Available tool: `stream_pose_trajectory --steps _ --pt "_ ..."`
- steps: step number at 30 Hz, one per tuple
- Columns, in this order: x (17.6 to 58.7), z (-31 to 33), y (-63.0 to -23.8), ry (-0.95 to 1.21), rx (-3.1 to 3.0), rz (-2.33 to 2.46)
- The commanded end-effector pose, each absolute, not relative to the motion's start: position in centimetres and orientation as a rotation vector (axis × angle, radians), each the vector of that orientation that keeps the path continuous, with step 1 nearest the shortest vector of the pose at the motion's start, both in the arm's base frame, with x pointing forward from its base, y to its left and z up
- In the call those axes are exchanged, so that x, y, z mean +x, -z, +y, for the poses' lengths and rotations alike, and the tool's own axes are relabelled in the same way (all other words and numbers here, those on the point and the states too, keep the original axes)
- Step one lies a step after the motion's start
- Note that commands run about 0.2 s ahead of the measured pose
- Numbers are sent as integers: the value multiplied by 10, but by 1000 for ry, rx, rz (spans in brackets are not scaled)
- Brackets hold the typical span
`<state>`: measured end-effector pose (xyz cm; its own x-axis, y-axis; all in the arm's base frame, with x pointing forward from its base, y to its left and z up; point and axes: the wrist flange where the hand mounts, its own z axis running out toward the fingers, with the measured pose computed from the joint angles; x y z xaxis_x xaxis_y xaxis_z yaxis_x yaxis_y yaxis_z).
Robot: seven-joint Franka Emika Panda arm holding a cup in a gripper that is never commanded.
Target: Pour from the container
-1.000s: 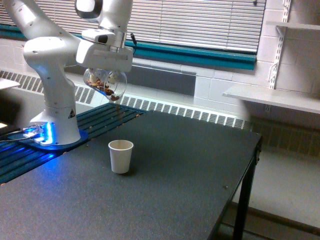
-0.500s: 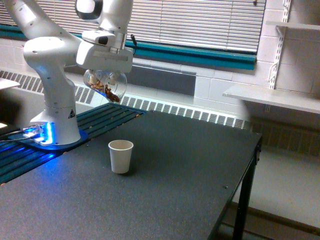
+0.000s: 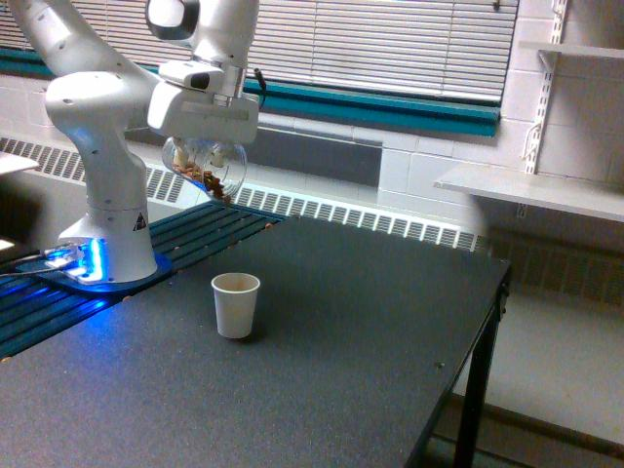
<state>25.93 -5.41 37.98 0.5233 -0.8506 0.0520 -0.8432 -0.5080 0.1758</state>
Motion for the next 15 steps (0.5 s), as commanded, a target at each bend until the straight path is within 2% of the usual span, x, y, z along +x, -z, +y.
stream_pose_trajectory --steps 1,15 --pt "256 -55 -369 91 2587 -1428" --pt "253 -54 -363 119 2590 -1433"
